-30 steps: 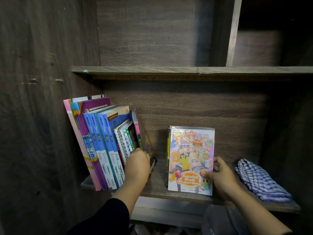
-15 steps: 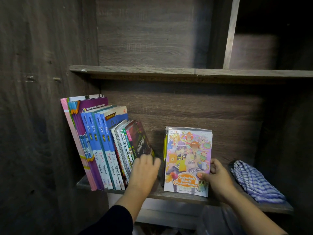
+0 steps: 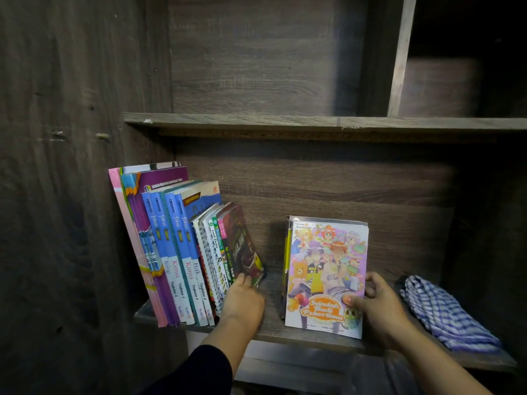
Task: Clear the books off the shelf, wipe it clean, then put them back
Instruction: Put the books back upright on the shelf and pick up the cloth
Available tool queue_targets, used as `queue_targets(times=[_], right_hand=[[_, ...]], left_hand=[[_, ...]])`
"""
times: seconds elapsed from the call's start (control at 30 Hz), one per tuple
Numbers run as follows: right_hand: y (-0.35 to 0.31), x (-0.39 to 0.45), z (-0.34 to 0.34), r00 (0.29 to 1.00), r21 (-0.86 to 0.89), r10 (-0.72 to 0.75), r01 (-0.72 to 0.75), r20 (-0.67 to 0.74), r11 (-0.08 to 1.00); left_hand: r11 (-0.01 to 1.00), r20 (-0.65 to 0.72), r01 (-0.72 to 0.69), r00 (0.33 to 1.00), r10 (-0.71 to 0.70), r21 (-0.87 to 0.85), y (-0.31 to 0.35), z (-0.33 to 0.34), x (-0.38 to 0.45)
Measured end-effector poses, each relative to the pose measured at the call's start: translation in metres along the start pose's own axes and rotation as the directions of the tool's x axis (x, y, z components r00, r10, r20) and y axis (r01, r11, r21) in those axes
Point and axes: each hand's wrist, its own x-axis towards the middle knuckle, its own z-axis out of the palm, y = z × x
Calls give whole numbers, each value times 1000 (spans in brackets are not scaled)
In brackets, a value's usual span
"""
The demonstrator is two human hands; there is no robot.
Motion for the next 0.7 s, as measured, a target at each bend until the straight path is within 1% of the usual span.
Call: queue_targets(times=[0.1,0.23,0.37,0.53,0.7], right_hand=[[3,0,-2,1000,-1,-15,15,-7,1000],[8,1,-6,998,12,-60,60,6,998],[11,4,-9,997,17,-72,71,19,997],[9,6,-8,998,-2,-59,59,19,998],[9,4,-8,998,-13,-53,53,22,999]], left_hand=[[994,35,92,995,-90,-52,-5,1,3],[992,57,120,991,-118,-36,-12,9,1],[996,53,85,995,-85,-2,-7,16,0],[997,-24,11,1000,-13,-78,-10,15,-2],[989,-44,-52,998,46,-138,-15,9,-4]])
